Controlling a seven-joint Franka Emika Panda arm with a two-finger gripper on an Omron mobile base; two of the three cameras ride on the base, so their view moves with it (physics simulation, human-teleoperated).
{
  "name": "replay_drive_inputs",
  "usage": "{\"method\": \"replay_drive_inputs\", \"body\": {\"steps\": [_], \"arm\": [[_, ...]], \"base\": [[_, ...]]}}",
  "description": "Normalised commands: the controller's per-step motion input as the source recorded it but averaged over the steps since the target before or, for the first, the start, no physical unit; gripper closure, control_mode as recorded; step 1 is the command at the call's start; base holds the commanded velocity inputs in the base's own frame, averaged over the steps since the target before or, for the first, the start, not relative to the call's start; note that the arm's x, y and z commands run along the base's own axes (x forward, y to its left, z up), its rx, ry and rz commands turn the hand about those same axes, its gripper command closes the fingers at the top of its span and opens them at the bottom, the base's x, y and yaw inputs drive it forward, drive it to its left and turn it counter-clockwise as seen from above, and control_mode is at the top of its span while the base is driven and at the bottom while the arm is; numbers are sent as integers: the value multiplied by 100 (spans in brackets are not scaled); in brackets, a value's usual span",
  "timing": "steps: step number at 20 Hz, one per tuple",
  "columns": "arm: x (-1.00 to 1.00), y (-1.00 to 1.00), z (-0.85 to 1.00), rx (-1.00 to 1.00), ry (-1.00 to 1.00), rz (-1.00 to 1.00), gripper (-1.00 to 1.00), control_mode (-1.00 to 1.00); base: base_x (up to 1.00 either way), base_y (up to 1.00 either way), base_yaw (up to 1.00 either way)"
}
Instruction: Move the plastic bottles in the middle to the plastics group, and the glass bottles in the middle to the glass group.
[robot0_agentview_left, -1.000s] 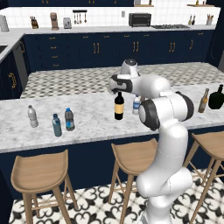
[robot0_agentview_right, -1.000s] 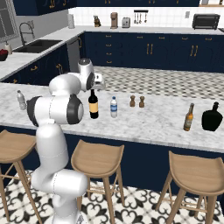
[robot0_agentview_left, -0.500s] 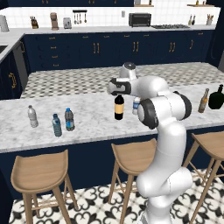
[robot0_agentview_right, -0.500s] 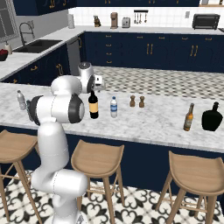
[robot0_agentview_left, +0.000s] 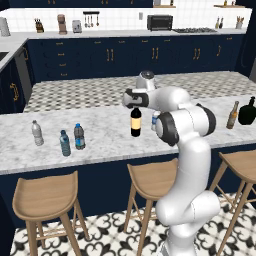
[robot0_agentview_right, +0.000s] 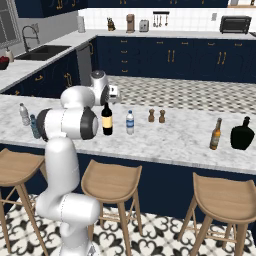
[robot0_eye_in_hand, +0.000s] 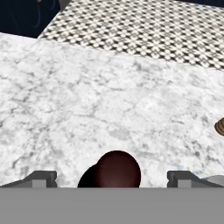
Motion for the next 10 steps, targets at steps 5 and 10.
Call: {"method": "replay_drive_inputs", "body": {"steps": [5,10], "arm": [[2,0,-9,0,0,0,-100,-100],[0,-2,-16,0,-1,0,100,-100]], "base": [[0,0,0],[0,0,0]]}}
